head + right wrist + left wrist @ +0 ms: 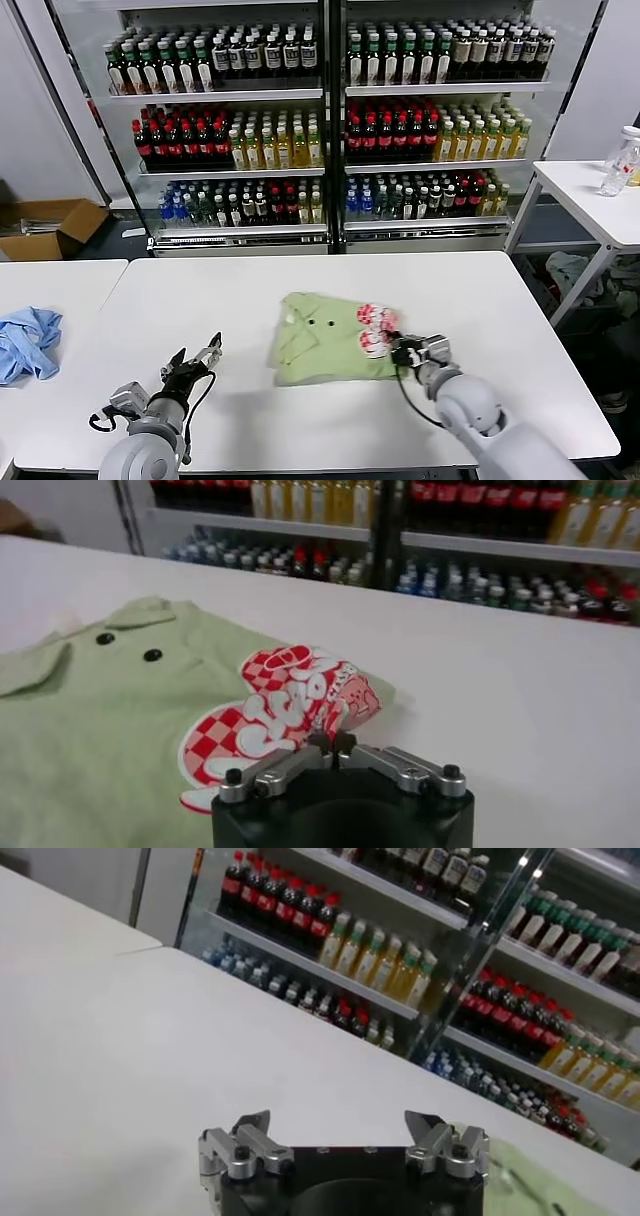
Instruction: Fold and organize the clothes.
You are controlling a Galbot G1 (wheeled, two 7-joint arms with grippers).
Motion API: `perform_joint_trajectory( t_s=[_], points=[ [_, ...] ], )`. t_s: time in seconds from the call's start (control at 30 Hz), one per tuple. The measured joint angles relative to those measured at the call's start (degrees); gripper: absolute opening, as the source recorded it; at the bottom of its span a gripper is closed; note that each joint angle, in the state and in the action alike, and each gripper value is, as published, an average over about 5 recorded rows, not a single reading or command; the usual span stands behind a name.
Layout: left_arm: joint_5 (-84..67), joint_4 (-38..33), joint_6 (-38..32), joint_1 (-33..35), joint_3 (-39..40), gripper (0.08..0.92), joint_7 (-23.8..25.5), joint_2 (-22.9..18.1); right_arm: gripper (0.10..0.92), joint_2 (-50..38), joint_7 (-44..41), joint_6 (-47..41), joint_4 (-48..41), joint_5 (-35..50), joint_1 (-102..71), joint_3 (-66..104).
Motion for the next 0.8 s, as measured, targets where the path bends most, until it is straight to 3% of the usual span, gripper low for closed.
perform_joint_trajectory(
  t_s=[0.1, 0.47, 0.8],
  points=[
    [0.7, 0.0, -0.3, 0.2, 0.2, 0.823, 0.2, -0.2, 0.161, -1.1, -0.4, 0.6, 1.0, -1.2, -0.9, 1.6],
    [3.5, -1.6, -1.3, 1.7, 0.0, 0.823, 1.3, -0.6, 0.477, -1.7, 0.1, 7.6, 6.5, -6.0, -6.5, 6.9],
    [9.4, -7.5, -3.5, 5.1, 0.1, 0.823, 4.0, -0.9, 0.751, -0.5, 0.6, 15.4, 14.2, -10.5, -14.6, 13.6]
  ],
)
